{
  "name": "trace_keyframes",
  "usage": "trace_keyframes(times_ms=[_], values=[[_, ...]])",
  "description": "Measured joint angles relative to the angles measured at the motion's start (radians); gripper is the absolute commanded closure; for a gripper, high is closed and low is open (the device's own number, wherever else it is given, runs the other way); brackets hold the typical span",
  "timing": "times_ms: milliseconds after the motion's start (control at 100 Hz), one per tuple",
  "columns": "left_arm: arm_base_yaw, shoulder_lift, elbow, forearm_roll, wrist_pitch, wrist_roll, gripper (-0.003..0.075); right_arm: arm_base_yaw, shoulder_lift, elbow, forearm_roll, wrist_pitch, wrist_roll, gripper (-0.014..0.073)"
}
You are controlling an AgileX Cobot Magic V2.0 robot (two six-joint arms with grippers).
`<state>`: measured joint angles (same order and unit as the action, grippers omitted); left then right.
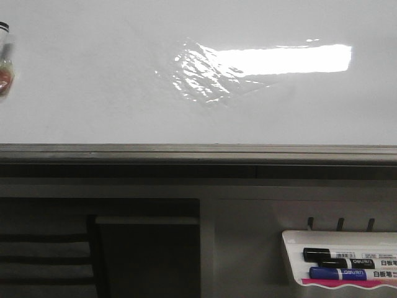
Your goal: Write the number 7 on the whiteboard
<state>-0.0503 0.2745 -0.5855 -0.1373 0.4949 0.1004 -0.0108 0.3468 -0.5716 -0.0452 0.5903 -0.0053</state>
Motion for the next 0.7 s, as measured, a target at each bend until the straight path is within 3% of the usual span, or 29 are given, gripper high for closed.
trace_keyframes(times_ms=[450,530,600,700], values=[[0.000,0.000,0.000,0.000,0.002,-0.001,0.0740,0.000,0.000,0.000,0.022,-0.075,-0.002,0.0664],[0.000,0.000,0.000,0.000,0.008,-0.005,0.0720,0.000,0.000,0.000,0.045,-0.075,-0.002,0.0616],[0.000,0.000,0.009,0.000,0.006,-0.012,0.0628,0.000,0.000,0.000,0.056,-0.075,0.000,0.0496],[0.000,0.000,0.033,0.027,0.006,-0.016,0.0366,0.000,0.000,0.000,0.060,-0.075,0.000,0.0277]])
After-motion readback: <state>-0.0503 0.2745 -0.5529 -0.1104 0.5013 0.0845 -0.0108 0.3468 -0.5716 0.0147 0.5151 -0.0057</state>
